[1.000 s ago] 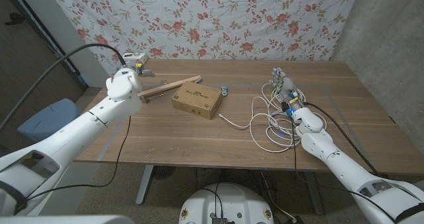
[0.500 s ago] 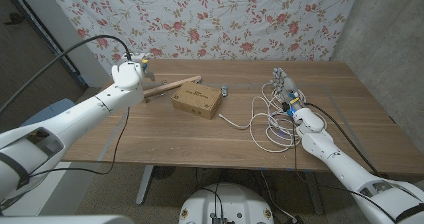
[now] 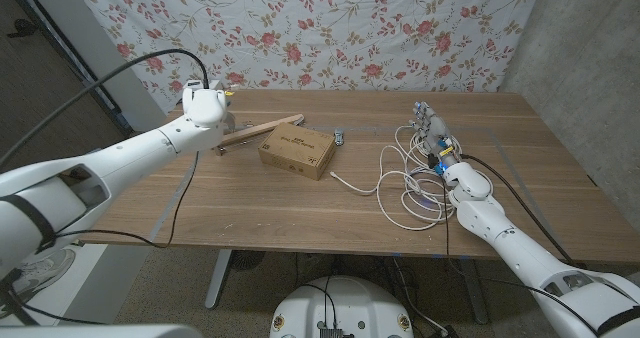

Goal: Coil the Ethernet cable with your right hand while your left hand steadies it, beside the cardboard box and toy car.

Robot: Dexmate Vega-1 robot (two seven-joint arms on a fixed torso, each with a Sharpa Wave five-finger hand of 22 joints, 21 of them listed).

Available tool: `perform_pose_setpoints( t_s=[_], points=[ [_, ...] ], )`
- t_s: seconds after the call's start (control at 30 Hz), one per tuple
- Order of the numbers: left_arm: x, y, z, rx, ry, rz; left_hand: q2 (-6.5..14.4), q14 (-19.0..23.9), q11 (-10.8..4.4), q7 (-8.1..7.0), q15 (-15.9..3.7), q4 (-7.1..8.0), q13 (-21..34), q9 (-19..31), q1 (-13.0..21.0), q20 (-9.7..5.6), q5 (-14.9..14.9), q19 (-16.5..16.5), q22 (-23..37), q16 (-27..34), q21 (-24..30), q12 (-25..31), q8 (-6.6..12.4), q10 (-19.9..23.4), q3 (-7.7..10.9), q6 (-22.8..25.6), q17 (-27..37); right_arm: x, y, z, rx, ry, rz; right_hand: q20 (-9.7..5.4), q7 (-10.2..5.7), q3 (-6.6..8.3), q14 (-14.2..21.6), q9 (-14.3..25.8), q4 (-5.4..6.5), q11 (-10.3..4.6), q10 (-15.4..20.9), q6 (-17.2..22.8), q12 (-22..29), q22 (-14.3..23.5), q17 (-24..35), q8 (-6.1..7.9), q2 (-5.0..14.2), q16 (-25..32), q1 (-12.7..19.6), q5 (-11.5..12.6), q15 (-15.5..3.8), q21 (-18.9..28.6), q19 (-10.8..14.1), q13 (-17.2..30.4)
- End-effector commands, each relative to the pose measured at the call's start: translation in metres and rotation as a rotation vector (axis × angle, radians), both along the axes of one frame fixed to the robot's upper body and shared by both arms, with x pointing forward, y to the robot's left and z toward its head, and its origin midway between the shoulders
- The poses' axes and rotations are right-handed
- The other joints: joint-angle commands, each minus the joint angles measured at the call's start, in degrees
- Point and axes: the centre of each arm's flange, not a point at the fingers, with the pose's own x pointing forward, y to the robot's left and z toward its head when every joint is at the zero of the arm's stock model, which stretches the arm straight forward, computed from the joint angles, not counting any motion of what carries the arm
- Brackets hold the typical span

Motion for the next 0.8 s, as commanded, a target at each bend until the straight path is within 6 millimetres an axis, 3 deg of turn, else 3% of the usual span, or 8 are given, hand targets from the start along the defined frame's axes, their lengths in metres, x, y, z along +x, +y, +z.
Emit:
perform_pose_setpoints(
  t_s=[0.03,0.8],
  points=[
    [0.026,-0.011,-0.007,0.067,0.11,0.047,-0.02,0.46,-0.33,0.27,-0.36,0.23,0.16,0.12,1.05,0.04,0.53,0.66,0.16,0.04,-0.02,0.12,-0.09,0.71,-0.29,1.0,0.16,-0.001,-0.004,-0.001,0.006,0.0,-0.002,0.06,-0.1,0.32,0.05,0.32,-0.1,0.2,0.72,0.39,0.21,0.15,0.18,0.21,-0.01,0.06,-0.22,0.47,0.01,-0.2,0.56,0.05],
    [0.041,-0.006,-0.033,0.02,0.096,-0.006,2.19,2.9,-1.56,0.46,-1.53,0.32,0.51,0.19,4.24,-0.22,0.83,3.67,0.16,0.92,0.67,1.03,0.47,3.9,-0.17,4.03,0.25,-0.001,-0.011,-0.003,0.004,0.011,-0.01,0.18,-0.18,0.4,0.09,0.32,-0.16,0.24,0.66,0.43,0.11,0.16,0.16,0.21,-0.08,-0.03,-0.31,0.49,0.19,-0.4,0.68,0.06]
  ],
)
